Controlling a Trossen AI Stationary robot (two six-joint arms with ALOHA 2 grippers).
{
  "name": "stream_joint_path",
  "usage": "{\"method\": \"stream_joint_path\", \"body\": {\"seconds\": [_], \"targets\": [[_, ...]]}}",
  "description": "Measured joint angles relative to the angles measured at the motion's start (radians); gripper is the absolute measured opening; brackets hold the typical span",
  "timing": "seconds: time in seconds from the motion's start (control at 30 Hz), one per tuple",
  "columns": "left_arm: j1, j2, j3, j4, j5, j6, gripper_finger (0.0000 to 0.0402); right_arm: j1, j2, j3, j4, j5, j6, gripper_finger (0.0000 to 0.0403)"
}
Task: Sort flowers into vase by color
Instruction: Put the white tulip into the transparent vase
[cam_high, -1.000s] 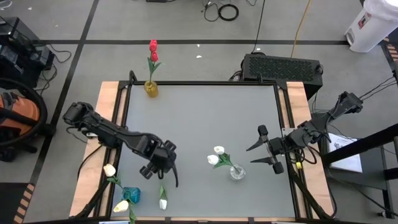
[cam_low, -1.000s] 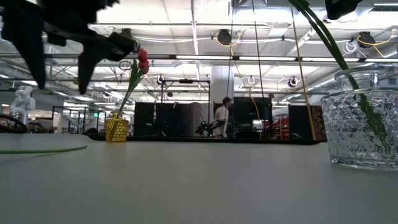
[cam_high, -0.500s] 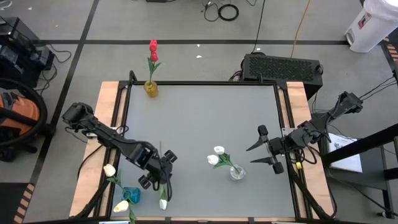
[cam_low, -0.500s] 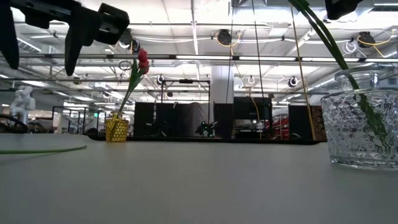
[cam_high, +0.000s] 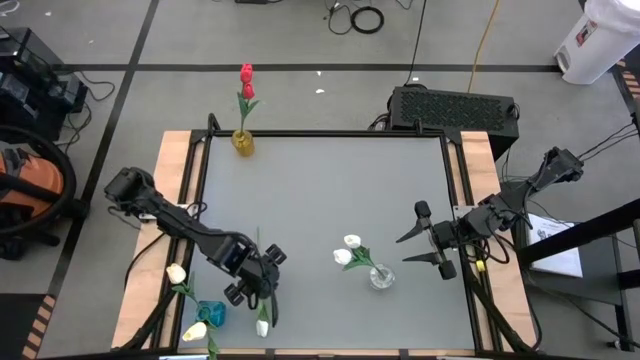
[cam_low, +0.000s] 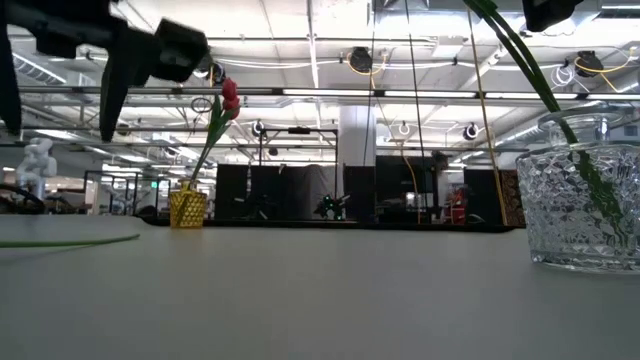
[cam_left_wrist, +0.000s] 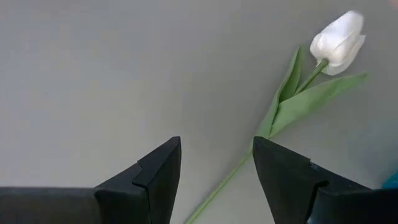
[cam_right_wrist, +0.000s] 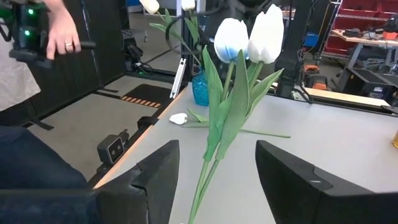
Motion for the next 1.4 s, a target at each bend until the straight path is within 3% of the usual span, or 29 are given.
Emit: {"method": "stream_joint_path", "body": {"seconds": [0.3,1.4], "targets": [[0.001,0.083,-0.001,-0.044,-0.033,0.004,0.0207,0.000,0.000,0.000,0.000,0.000,0.000,0.0203],[-0.013,0.083,-0.039,-0.034,-0.044,-0.073,0.0207,0.000,0.000,0.000,0.000,0.000,0.000,0.0203]]}}
